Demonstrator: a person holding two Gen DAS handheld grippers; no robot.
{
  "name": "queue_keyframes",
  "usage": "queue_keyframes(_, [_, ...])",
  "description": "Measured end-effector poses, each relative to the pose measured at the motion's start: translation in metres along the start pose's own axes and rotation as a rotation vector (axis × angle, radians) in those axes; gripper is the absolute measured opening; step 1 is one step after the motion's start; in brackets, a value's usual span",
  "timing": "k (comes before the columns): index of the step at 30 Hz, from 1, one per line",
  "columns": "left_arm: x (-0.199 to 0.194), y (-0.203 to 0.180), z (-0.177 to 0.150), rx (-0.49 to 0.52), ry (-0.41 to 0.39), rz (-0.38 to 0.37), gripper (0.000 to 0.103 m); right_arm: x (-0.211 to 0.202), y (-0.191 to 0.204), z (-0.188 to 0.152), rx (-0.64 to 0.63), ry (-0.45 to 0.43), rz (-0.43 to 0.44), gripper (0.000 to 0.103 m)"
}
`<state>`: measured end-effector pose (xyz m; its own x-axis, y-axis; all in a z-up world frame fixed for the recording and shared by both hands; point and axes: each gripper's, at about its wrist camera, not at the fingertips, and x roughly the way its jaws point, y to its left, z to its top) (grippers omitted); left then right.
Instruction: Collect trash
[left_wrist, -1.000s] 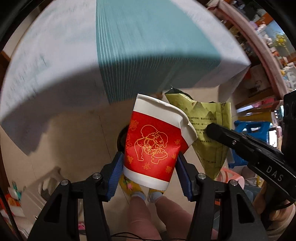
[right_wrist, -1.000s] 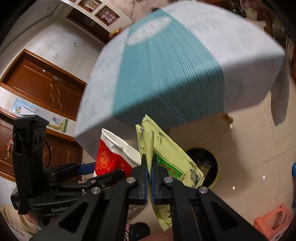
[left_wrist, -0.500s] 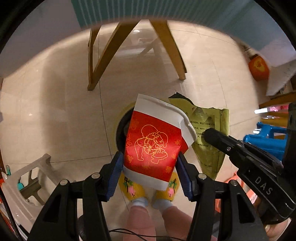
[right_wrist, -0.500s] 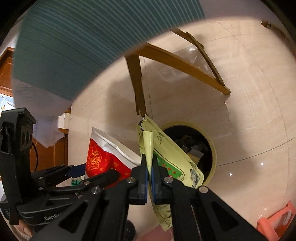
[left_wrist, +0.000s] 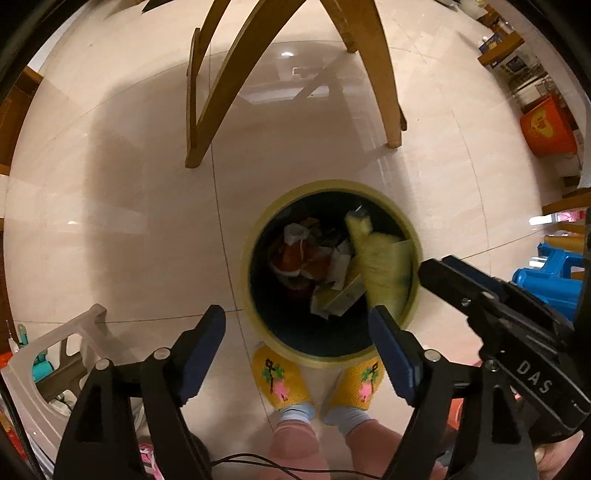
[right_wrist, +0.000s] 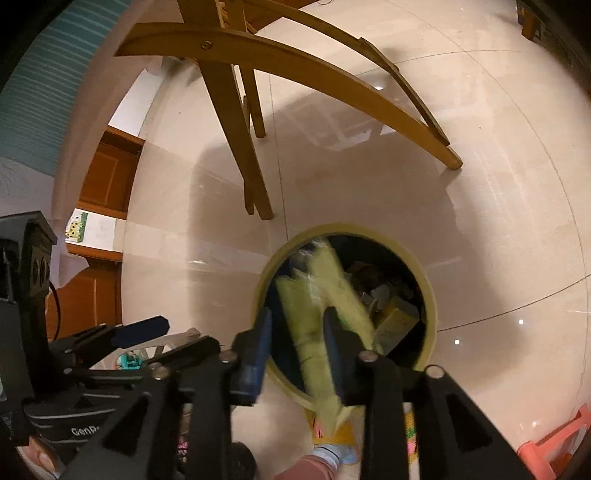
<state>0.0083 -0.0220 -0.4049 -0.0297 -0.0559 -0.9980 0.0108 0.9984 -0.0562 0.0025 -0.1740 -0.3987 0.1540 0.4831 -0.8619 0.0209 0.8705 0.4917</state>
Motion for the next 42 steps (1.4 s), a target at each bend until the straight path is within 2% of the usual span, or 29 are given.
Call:
queue_keyframes(1, [0.002,0.002,0.0,0.0,-0.001,0.004,0.087,0.0,0.0,-0.001,-0.003,-0.002,-0.006,0.035])
queue_keyframes(3, [0.0,0.003,-0.001,0.0,-0.006,0.01,0.09,0.0,0.001,-0.001,-0.004,-0.003,-0.011,0.035])
queue_keyframes(10, [-0.015,0.009,-0.007,0.004,-0.022,0.021,0.09,-0.001,0.005,-0.001,-0.007,-0.003,-0.035,0.035])
queue_keyframes(18, [-0.059,0.016,-0.012,-0.022,-0.066,0.029,0.09,-0.027,0.017,0.0,0.004,-0.014,-0.051,0.035])
queue_keyframes(27, [-0.153,0.015,-0.015,-0.065,-0.151,0.024,0.09,-0.094,0.053,0.008,-0.021,-0.04,-0.078,0.036])
queue_keyframes(38, [-0.295,0.013,-0.009,-0.084,-0.286,0.025,0.09,-0.213,0.12,0.038,-0.09,-0.105,-0.104,0.037])
queue_keyframes(42, [-0.336,0.01,-0.004,-0.081,-0.325,0.042,0.09,-0.254,0.145,0.055,-0.103,-0.122,-0.111,0.038])
